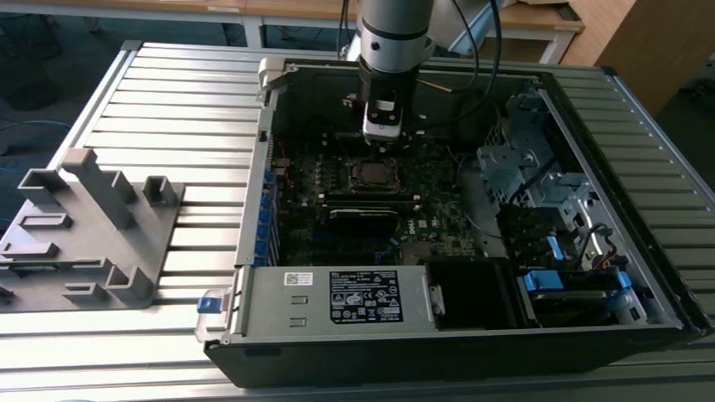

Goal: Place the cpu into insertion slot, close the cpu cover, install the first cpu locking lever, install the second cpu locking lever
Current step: 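Close the cpu cover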

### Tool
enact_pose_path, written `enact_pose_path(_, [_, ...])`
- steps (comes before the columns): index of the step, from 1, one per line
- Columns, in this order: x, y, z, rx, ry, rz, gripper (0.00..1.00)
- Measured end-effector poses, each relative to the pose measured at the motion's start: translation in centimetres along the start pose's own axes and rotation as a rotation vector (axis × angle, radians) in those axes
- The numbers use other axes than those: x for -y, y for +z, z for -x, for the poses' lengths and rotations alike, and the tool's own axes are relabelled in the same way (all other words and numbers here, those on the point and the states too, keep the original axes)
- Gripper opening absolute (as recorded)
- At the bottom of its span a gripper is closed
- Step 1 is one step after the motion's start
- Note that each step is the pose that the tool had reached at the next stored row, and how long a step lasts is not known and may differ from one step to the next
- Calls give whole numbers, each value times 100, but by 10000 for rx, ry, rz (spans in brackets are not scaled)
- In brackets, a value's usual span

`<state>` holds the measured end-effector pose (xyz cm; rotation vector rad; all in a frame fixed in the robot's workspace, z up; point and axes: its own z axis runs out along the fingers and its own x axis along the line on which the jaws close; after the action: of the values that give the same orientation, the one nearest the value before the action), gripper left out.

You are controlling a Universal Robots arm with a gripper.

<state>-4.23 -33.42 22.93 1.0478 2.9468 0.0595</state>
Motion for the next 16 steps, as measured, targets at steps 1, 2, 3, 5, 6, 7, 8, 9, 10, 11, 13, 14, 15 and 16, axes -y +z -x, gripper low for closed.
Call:
enact_pose_path(1, [0, 1, 0, -4, -93, 1, 11])
enact_pose_path(2, [0, 3, 0, -9, -209, 2, 11])
enact_pose_path(3, [0, 3, 0, -14, -331, 1, 11])
enact_pose_path(5, [0, 5, 0, -23, -563, 1, 11])
enact_pose_path(6, [0, 6, 0, -28, -682, 1, 11])
enact_pose_path(7, [0, 7, 0, -33, -799, 1, 11])
enact_pose_path(8, [0, 8, 0, -37, -914, 1, 11])
enact_pose_path(9, [0, 8, 0, -42, -1024, 1, 11])
enact_pose_path(10, [0, 9, 0, -46, -1130, 1, 11])
enact_pose_path(11, [0, 10, 0, -50, -1231, 2, 11])
enact_pose_path(13, [0, 11, 0, -58, -1437, 1, 11])
enact_pose_path(14, [0, 12, 0, -61, -1517, 2, 11])
enact_pose_path(15, [0, 12, 0, -62, -1553, 2, 11])
enact_pose_path(16, [0, 12, 0, -63, -1555, 1, 11])
